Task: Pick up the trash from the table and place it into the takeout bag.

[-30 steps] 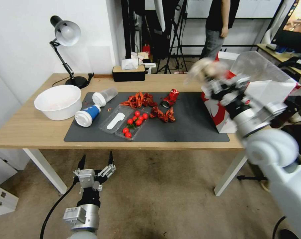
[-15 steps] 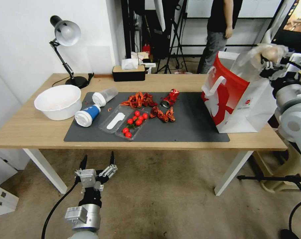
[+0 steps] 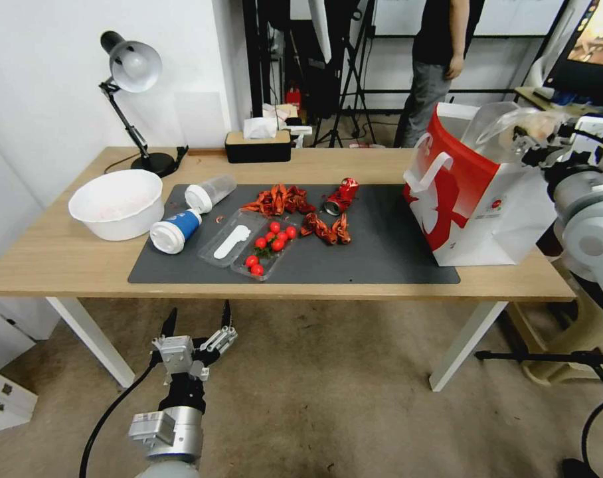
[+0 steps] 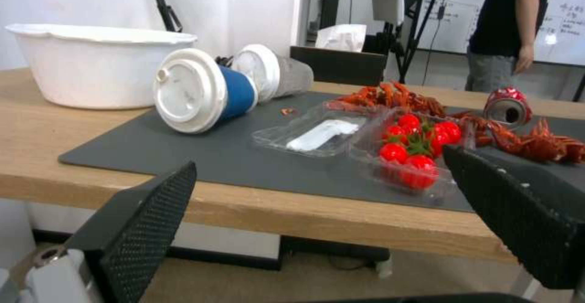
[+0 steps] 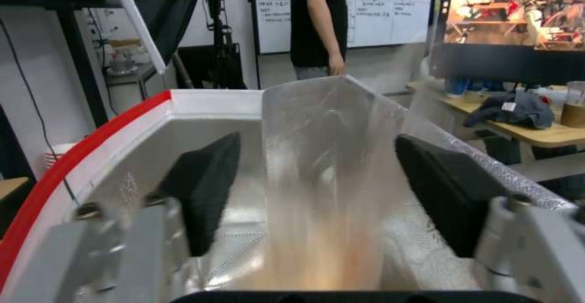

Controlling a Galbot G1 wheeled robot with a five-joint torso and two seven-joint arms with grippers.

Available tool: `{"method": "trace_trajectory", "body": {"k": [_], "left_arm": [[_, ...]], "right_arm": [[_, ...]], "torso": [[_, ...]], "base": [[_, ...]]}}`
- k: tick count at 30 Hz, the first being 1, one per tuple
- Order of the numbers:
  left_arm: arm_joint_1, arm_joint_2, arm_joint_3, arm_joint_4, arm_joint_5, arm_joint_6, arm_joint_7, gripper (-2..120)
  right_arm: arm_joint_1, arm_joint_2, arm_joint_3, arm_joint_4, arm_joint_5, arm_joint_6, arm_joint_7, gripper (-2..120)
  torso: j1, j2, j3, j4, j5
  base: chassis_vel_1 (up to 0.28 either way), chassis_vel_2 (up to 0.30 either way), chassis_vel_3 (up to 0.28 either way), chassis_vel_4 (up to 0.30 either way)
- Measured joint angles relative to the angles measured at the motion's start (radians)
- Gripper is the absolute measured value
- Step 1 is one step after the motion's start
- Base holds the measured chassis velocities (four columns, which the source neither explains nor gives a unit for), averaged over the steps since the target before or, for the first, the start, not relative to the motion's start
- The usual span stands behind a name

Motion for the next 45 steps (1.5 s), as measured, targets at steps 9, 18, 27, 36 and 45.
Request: {"method": "trace_trajectory", "body": {"k": [9,18,27,36,45], "left_arm": [[0.012,0.000,-0.007,-0.006,0.005,-0.005,-0.007,100],[0.015,-0.005,-0.010,-0.014,0.008,-0.006,-0.009,100],[0.017,-0.009,-0.009,-0.018,0.009,-0.008,-0.007,100],[0.022,-0.005,-0.010,-0.017,0.008,-0.019,-0.005,100],[0.020,0.003,-0.010,-0.009,0.004,-0.027,-0.003,100]], "right_arm": [[-0.014,0.008,-0.002,0.003,-0.010,0.015,-0.008,99],[-0.035,0.006,0.009,0.083,-0.019,0.081,-0.040,100],[-0.214,0.028,0.088,0.238,-0.052,0.185,-0.166,100],[-0.533,0.192,0.118,0.335,-0.255,0.367,-0.322,100],[-0.730,0.300,0.089,0.354,-0.396,0.480,-0.398,100]], "torso": [[0.000,0.000,0.000,0.0000,0.0001],[0.000,0.000,0.000,0.0001,0.0000],[0.000,0.000,0.000,0.0001,-0.0002],[0.000,0.000,0.000,0.0002,-0.0002],[0.000,0.000,0.000,-0.0003,-0.0001]], "base": [[0.000,0.000,0.000,0.000],[0.000,0.000,0.000,0.000],[0.000,0.000,0.000,0.000],[0.000,0.000,0.000,0.000],[0.000,0.000,0.000,0.000]]}}
